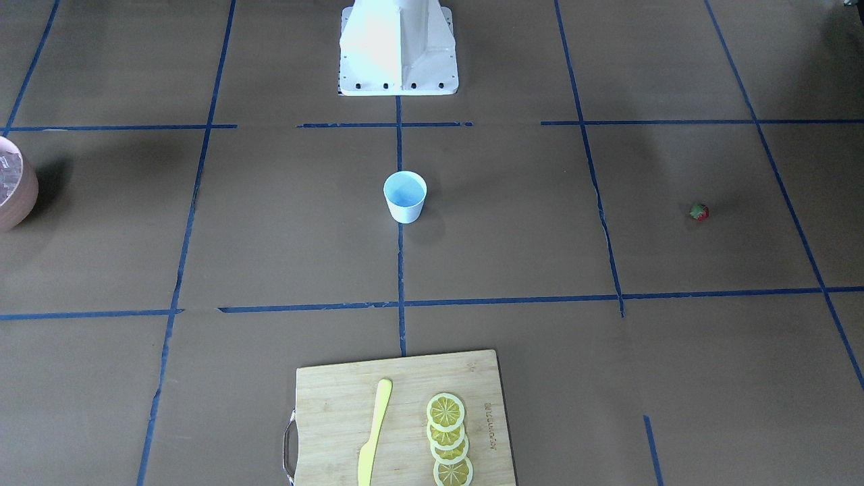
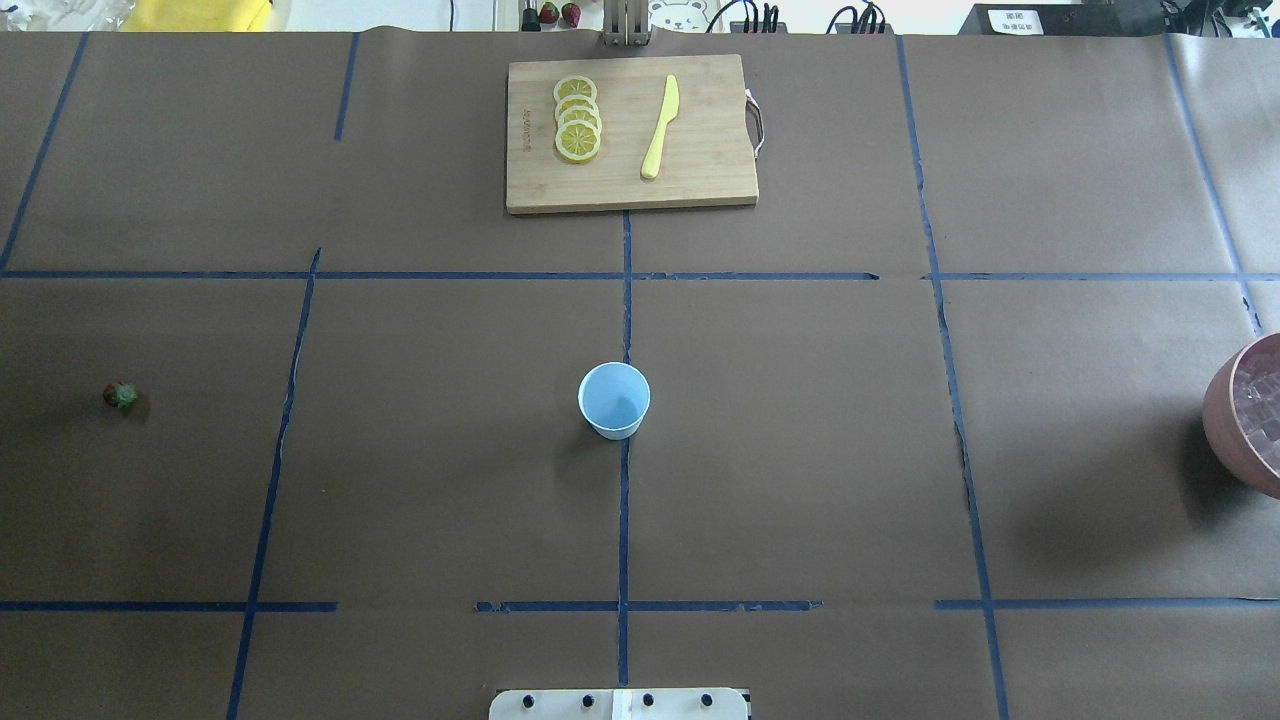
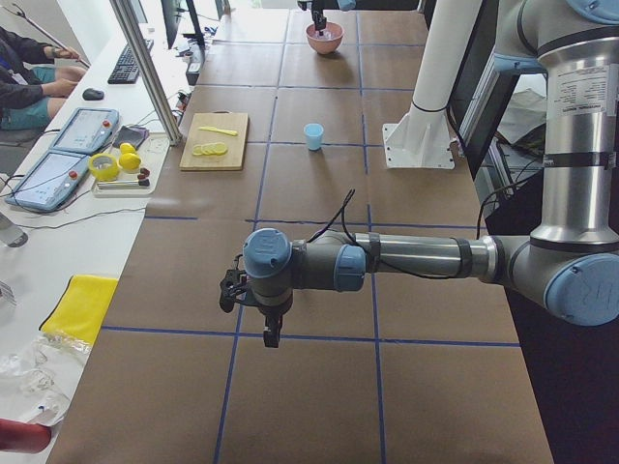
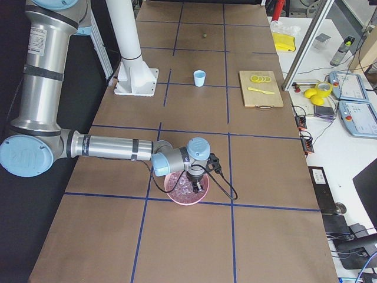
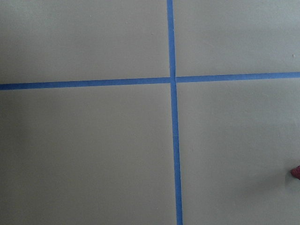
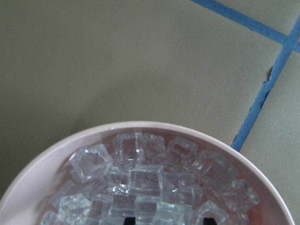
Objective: Put ice and strawberries in cup
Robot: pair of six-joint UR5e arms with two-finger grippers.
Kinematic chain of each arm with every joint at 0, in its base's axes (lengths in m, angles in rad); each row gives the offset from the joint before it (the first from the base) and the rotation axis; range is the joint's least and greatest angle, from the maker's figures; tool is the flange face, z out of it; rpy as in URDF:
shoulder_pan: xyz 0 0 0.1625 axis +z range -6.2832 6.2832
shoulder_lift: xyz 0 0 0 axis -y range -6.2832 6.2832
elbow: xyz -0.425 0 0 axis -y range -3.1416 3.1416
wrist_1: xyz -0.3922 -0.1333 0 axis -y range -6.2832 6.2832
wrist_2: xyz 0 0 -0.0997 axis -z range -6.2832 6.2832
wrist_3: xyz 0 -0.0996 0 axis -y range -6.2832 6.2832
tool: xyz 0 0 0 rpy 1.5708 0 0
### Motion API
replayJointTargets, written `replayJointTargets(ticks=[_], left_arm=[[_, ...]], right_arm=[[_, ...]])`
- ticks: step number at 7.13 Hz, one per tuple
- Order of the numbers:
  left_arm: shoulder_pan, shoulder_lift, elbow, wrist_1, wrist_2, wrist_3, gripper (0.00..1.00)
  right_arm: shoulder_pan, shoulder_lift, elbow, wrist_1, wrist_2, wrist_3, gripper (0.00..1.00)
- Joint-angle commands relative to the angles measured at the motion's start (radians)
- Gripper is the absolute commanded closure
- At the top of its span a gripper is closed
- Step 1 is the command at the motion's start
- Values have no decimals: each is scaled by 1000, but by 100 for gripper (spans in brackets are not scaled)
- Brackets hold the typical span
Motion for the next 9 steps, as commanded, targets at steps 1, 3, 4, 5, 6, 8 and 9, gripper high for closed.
replayJointTargets(ticks=[1, 3, 4, 5, 6, 8, 9], left_arm=[[0, 1, 0, 0, -1, 0, 0], [-1, -1, 0, 0, -1, 0, 0], [0, -1, 0, 0, -1, -2, 0], [0, -1, 0, 0, -1, -2, 0], [0, -1, 0, 0, -1, -2, 0], [0, -1, 0, 2, -1, -2, 0], [0, -1, 1, 0, -1, -3, 0]], right_arm=[[-1, -1, 6, 0, 0, -1, 91], [1, -1, 40, -5, 5, -4, 100], [7, -4, 90, -26, 17, -4, 100], [39, 4, 179, -135, 44, -4, 100], [50, 17, 303, -282, 45, -4, 100], [50, 191, 364, -497, 45, 20, 100], [28, 317, 361, -599, 43, 108, 100]])
